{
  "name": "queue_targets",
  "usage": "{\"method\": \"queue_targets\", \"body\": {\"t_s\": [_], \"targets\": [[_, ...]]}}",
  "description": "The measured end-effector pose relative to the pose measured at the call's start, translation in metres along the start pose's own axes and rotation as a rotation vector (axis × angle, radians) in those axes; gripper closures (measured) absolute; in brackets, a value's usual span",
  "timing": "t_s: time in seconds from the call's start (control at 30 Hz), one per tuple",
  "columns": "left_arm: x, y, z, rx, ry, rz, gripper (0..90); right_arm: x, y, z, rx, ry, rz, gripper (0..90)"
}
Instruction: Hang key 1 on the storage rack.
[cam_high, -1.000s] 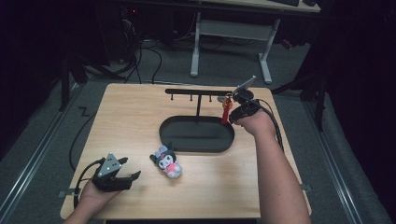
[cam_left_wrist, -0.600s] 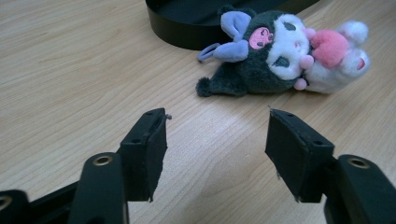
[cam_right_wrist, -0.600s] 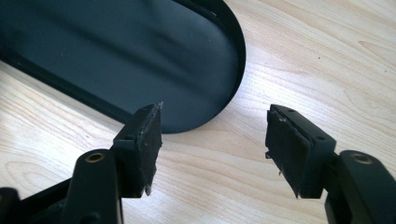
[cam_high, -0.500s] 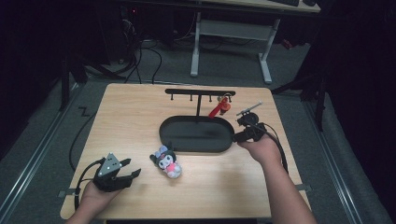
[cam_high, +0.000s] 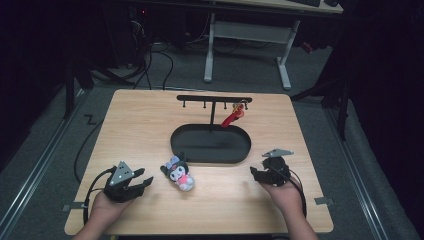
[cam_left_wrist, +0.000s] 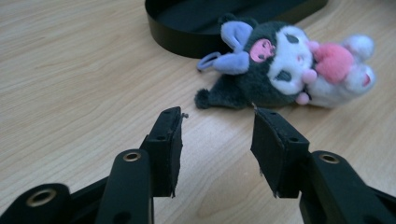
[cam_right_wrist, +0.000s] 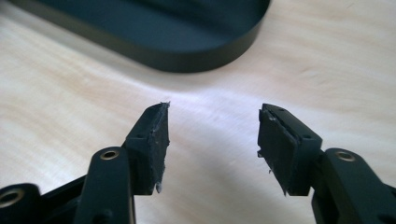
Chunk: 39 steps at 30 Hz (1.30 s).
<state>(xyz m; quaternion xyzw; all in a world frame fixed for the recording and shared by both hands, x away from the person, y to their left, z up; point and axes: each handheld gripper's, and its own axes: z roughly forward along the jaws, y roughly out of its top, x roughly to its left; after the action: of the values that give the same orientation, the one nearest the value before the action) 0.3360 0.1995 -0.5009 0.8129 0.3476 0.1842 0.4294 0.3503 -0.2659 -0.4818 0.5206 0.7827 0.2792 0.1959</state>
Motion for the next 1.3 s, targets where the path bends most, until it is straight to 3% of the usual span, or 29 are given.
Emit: {"method": "queue_targets", "body": {"t_s": [0.07, 0.13, 0.27, 0.33, 0.4, 0.53, 0.7, 0.8, 0.9, 1.13, 1.23, 1.3], "targets": [[-0.001, 0.002, 0.001, -0.001, 0.013, -0.011, 53.2, 0.005, -0.017, 0.002, -0.052, 0.015, 0.008, 50.6], [-0.002, 0.002, 0.002, 0.003, 0.020, -0.017, 52.3, 0.007, -0.031, 0.005, -0.069, 0.030, 0.023, 53.2], [-0.002, 0.002, 0.003, 0.004, 0.043, -0.032, 51.8, 0.009, -0.054, 0.003, -0.131, 0.061, 0.058, 53.8], [-0.002, 0.005, 0.005, 0.003, 0.058, -0.058, 51.7, 0.008, -0.058, -0.001, -0.168, 0.054, 0.062, 48.2], [-0.004, 0.009, 0.008, 0.002, 0.087, -0.064, 51.0, 0.004, -0.062, -0.007, -0.227, 0.026, 0.067, 49.2], [-0.009, 0.017, 0.016, -0.016, 0.123, -0.054, 65.3, -0.003, -0.065, -0.007, -0.240, 0.030, 0.082, 49.4], [-0.008, 0.023, 0.039, 0.005, 0.114, -0.156, 81.2, 0.003, -0.061, -0.005, -0.261, 0.066, 0.087, 49.8], [-0.015, 0.026, 0.054, 0.047, 0.110, -0.124, 84.1, 0.010, -0.058, -0.006, -0.257, 0.074, 0.066, 50.3], [-0.030, 0.026, 0.063, 0.084, 0.070, -0.090, 84.1, 0.014, -0.055, -0.008, -0.268, 0.083, 0.059, 50.7], [-0.072, 0.032, 0.078, 0.098, -0.016, -0.019, 81.0, 0.014, -0.054, -0.005, -0.262, 0.091, 0.059, 51.1], [-0.085, 0.038, 0.083, 0.069, -0.023, 0.001, 80.3, 0.012, -0.055, -0.007, -0.265, 0.092, 0.066, 51.2], [-0.083, 0.039, 0.084, 0.053, -0.009, -0.016, 80.7, 0.010, -0.057, -0.009, -0.273, 0.088, 0.072, 51.3]]}}
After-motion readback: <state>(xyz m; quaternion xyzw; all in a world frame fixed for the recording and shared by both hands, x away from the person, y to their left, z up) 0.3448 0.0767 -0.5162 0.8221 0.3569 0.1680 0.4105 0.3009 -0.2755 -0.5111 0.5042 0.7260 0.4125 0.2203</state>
